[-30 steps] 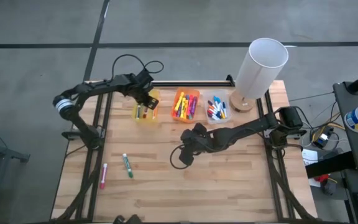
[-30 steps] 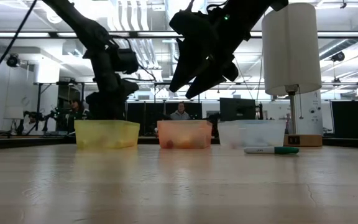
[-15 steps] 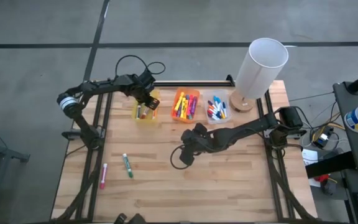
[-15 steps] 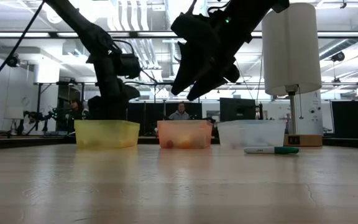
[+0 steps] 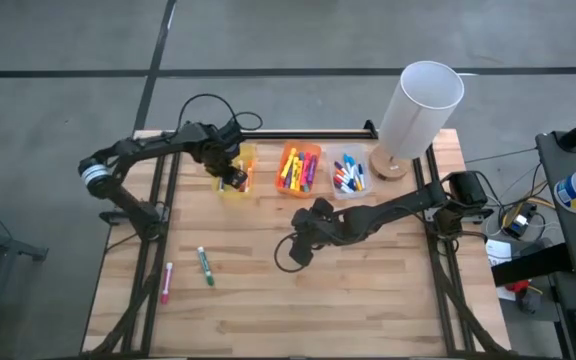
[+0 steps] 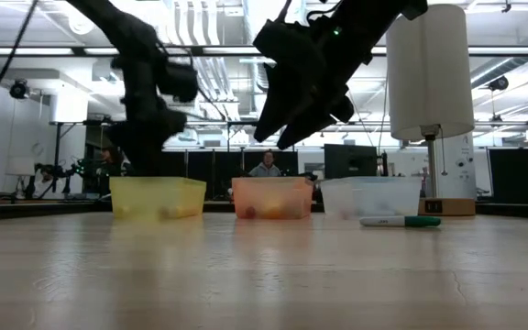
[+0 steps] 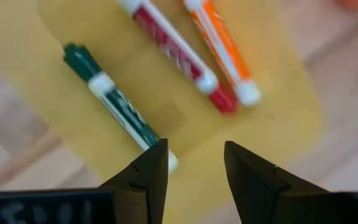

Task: Pick & Place Markers
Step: Put the green expo dry erase marker into the yellow bin

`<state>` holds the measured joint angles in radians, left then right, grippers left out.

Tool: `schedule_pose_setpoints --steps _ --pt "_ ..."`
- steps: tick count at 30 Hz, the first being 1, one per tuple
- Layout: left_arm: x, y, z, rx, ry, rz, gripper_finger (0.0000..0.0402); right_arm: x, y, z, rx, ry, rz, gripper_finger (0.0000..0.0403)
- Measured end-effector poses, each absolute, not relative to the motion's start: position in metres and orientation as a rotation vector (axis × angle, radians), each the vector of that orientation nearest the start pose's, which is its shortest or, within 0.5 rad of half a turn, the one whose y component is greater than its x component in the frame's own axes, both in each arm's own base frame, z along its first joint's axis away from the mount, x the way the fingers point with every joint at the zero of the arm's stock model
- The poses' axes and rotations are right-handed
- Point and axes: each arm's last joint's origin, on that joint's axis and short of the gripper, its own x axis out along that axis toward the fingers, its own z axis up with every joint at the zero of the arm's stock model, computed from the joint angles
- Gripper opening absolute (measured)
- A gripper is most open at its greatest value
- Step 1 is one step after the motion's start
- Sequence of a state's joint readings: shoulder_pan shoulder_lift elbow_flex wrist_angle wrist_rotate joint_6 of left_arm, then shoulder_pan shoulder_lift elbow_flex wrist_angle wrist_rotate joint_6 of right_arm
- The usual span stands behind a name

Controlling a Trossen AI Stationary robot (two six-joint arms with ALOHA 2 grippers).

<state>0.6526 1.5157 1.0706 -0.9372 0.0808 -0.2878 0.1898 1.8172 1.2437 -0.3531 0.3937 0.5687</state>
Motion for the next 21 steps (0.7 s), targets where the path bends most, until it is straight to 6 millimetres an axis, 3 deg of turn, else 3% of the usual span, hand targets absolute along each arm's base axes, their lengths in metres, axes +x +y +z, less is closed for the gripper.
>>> schedule_pose_setpoints --steps 9,15,21 --pt "0.2 0.094 0.252 -0.759 1.121 0.627 0.0149 0.369 0.061 0.193 0.206 0.851 -0.417 0.0266" --pt "0.183 0.042 0.245 -0.876 1.088 0.607 0.0149 0.36 0.067 0.179 0.175 0.897 -0.397 0.0266" --pt "0.172 0.001 0.225 -0.997 1.151 0.636 0.0149 0.346 0.075 0.161 0.171 0.949 -0.399 0.0263"
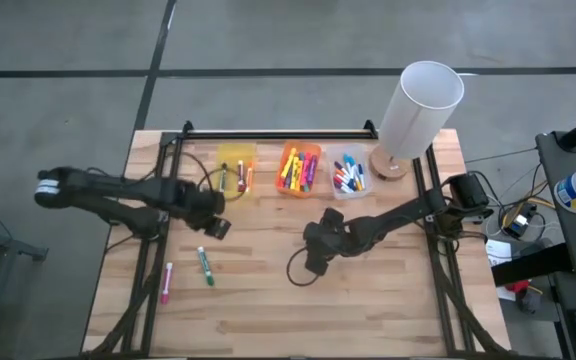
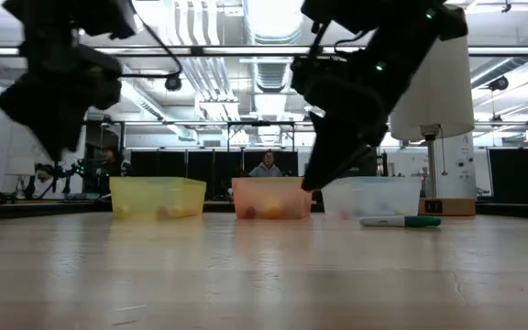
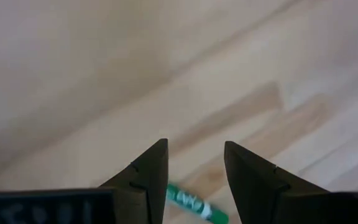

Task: Pick & Place Markers
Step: Put the green expo dry erase marker into the yellow bin

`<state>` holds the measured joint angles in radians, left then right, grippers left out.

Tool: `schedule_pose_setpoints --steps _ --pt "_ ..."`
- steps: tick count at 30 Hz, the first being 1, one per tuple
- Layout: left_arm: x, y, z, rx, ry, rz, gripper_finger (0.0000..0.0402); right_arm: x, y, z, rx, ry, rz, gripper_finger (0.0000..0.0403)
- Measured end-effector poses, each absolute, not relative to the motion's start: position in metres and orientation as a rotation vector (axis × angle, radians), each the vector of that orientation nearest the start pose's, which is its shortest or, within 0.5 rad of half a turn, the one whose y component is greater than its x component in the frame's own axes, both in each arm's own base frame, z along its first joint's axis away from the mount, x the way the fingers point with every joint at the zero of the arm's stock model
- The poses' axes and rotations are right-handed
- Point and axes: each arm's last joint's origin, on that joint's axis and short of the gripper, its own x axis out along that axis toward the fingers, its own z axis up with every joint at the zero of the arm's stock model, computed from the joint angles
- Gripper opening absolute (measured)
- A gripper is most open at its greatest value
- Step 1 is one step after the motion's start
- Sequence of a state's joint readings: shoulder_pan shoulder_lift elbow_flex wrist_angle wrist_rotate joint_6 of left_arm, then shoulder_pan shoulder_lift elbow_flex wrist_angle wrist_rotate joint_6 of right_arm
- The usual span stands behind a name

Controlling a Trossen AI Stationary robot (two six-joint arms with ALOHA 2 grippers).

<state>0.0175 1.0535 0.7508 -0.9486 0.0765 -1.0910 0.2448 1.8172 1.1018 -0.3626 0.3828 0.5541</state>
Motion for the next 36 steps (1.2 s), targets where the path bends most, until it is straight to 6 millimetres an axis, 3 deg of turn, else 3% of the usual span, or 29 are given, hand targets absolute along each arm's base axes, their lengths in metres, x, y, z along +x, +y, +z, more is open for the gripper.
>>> schedule_pose_setpoints --steps 7,14,22,36 --pt "0.163 -0.04 0.202 -1.119 1.215 0.677 0.0149 0.344 0.075 0.159 0.154 0.96 -0.392 0.026" --pt "0.153 -0.064 0.195 -1.182 1.196 0.763 0.0149 0.349 0.076 0.165 0.098 0.95 -0.354 0.0261" --pt "0.149 -0.074 0.193 -1.201 1.051 0.88 0.0149 0.35 0.076 0.167 0.093 0.944 -0.35 0.0256" --pt "0.165 -0.094 0.157 -1.151 1.239 0.988 0.0149 0.348 0.076 0.165 0.084 0.954 -0.345 0.0253"
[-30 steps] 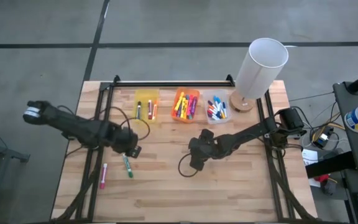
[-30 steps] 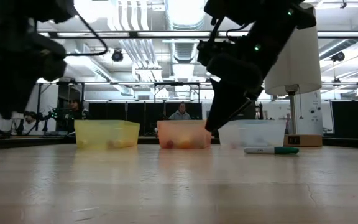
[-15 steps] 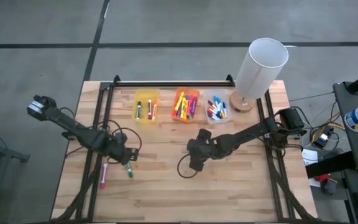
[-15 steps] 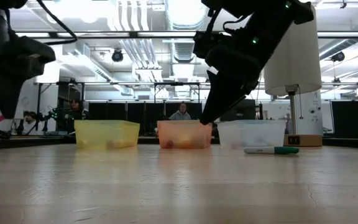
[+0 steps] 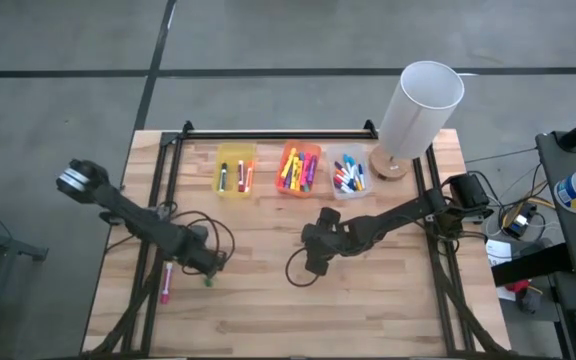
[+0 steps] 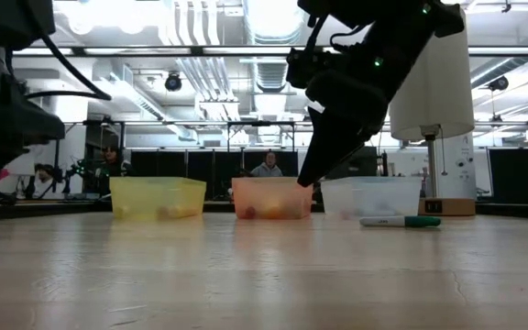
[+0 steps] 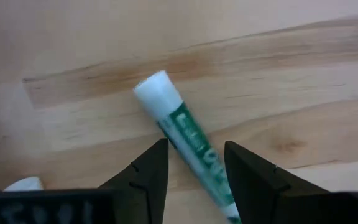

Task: Pick & Place Markers
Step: Put the green expo dry erase marker into the yellow bin

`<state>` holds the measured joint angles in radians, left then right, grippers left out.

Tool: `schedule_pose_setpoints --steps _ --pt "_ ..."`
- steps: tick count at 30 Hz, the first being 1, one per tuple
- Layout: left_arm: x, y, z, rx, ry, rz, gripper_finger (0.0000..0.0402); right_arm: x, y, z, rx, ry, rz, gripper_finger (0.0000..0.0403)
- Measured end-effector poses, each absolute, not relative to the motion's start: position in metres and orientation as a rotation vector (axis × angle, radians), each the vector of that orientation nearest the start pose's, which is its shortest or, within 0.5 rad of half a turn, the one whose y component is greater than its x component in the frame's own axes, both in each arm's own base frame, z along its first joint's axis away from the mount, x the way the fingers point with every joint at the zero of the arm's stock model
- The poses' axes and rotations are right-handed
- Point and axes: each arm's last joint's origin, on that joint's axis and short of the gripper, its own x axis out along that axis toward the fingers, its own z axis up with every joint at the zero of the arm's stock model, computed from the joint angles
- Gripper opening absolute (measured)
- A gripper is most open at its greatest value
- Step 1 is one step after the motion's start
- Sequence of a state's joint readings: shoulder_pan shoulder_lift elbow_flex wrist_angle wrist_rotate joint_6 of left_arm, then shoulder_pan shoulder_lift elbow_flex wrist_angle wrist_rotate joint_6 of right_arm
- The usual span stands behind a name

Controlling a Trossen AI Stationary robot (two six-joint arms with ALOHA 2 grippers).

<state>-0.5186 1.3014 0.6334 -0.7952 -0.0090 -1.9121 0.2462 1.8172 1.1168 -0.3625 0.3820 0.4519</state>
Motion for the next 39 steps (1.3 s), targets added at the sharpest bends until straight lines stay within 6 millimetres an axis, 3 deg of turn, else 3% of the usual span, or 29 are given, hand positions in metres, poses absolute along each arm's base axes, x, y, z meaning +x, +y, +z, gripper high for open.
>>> schedule_pose_setpoints --steps 8,17,20,30,39 --pt "0.172 -0.098 0.143 -1.066 1.291 0.978 0.0139 0.348 0.076 0.165 0.084 0.952 -0.345 0.0249" --pt "0.172 -0.098 0.145 -1.048 1.3 0.972 0.0059 0.348 0.076 0.165 0.085 0.952 -0.345 0.0249" --pt "0.17 -0.094 0.15 -1.023 1.294 0.971 0.005 0.348 0.076 0.165 0.085 0.951 -0.345 0.0249" --pt "0.18 -0.073 0.188 -0.977 1.086 0.862 0.0062 0.349 0.077 0.165 0.097 0.942 -0.35 0.0249" --pt "0.193 -0.032 0.238 -0.89 0.838 0.835 0.0063 0.349 0.077 0.165 0.098 0.94 -0.35 0.025"
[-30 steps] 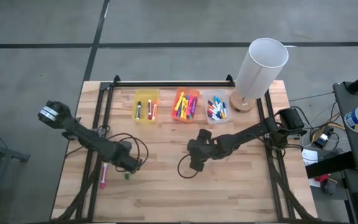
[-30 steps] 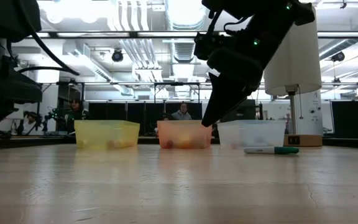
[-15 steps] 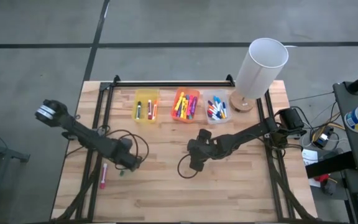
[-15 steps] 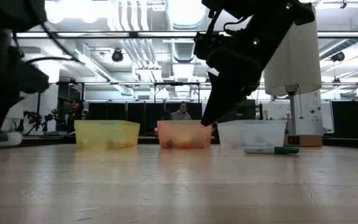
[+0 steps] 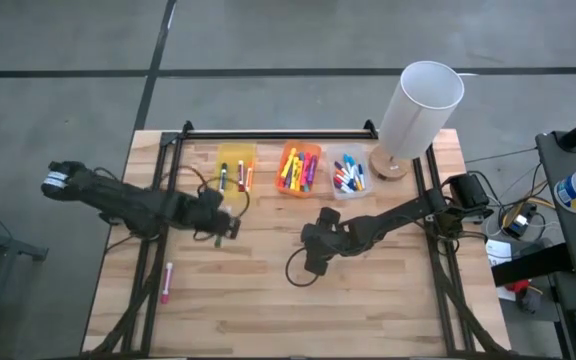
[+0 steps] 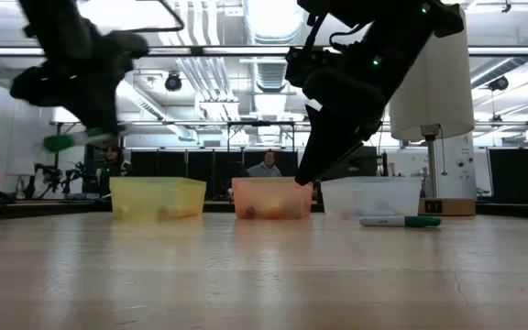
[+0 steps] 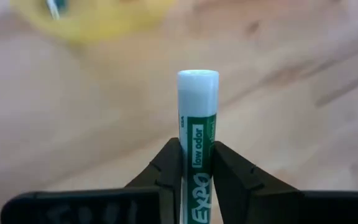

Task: Pick & Place Markers
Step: Put the green expo dry erase marker into the yellow bin

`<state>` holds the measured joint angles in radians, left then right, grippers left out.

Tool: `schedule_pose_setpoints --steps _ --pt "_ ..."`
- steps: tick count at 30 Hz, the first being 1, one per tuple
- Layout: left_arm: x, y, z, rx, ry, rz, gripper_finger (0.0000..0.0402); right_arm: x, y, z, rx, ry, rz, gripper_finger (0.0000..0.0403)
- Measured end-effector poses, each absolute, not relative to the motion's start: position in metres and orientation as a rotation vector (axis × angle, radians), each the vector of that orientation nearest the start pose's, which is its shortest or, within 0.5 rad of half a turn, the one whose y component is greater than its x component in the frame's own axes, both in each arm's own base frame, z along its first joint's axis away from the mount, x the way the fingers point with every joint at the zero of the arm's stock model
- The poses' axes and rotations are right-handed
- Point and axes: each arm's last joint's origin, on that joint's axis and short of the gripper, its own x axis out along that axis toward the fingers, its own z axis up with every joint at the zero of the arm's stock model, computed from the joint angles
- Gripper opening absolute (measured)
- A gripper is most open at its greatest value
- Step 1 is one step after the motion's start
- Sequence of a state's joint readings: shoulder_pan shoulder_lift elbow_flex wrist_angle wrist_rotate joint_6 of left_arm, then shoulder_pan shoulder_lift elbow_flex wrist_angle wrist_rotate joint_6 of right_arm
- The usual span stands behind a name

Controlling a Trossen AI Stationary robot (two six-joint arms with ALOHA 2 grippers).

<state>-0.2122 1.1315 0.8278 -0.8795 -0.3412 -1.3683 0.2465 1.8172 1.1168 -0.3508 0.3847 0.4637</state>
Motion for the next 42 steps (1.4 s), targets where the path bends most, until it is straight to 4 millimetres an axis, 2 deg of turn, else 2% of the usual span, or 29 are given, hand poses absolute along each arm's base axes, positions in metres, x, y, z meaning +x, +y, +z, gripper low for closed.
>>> schedule_pose_setpoints --steps 10,17,23,27,32,42 --pt "0.204 0.037 0.276 -0.798 0.715 0.902 0.0064 0.349 0.077 0.165 0.098 0.939 -0.35 0.0249" --pt "0.201 0.09 0.277 -0.772 0.673 0.979 0.0064 0.349 0.077 0.166 0.099 0.937 -0.35 0.0247" --pt "0.199 0.126 0.263 -0.801 0.693 1.042 0.0064 0.35 0.077 0.166 0.102 0.93 -0.348 0.0248" --pt "0.211 0.142 0.25 -0.834 0.69 1.005 0.0064 0.351 0.077 0.166 0.105 0.924 -0.346 0.0247" --pt "0.226 0.154 0.228 -0.823 0.77 1.004 0.0064 0.351 0.078 0.166 0.113 0.93 -0.332 0.0249" --pt "0.238 0.17 0.188 -0.833 0.894 1.054 0.0064 0.35 0.079 0.166 0.112 0.933 -0.321 0.0249"
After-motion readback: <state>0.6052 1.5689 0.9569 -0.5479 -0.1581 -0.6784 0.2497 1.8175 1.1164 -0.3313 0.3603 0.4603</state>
